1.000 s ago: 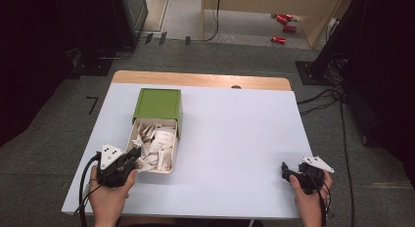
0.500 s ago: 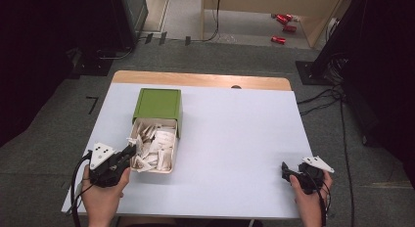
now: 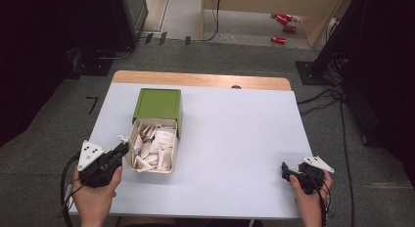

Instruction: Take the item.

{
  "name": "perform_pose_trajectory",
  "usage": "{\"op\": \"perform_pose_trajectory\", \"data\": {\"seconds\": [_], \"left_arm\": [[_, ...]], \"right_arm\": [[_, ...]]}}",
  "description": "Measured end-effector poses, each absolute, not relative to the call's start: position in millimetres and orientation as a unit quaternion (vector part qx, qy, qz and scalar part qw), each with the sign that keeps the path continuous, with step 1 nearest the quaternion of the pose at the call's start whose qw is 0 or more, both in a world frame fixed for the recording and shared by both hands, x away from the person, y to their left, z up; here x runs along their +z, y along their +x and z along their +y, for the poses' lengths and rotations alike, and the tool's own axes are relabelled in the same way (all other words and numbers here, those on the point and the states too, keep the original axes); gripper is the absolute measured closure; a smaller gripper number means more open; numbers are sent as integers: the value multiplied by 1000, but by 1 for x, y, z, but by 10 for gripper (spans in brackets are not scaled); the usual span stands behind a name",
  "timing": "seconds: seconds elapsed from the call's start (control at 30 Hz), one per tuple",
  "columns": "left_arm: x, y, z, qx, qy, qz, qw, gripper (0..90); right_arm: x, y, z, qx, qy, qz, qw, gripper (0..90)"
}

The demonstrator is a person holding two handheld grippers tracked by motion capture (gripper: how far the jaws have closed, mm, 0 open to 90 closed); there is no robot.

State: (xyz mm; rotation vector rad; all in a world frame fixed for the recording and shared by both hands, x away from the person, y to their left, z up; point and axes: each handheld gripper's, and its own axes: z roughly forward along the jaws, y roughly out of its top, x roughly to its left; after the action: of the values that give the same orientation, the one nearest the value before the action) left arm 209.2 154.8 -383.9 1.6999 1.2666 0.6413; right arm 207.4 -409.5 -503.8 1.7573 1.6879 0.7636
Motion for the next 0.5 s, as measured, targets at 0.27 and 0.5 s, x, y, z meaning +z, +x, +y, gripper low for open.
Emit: {"op": "perform_pose_trajectory", "data": {"seconds": [0.27,0.5], "left_arm": [[-382,209,161,265,681,515,448,874],[-382,211,170,268,672,525,448,874]], "right_arm": [[-504,207,-410,286,659,633,290,159],[-504,207,-410,286,659,633,290,159]]}}
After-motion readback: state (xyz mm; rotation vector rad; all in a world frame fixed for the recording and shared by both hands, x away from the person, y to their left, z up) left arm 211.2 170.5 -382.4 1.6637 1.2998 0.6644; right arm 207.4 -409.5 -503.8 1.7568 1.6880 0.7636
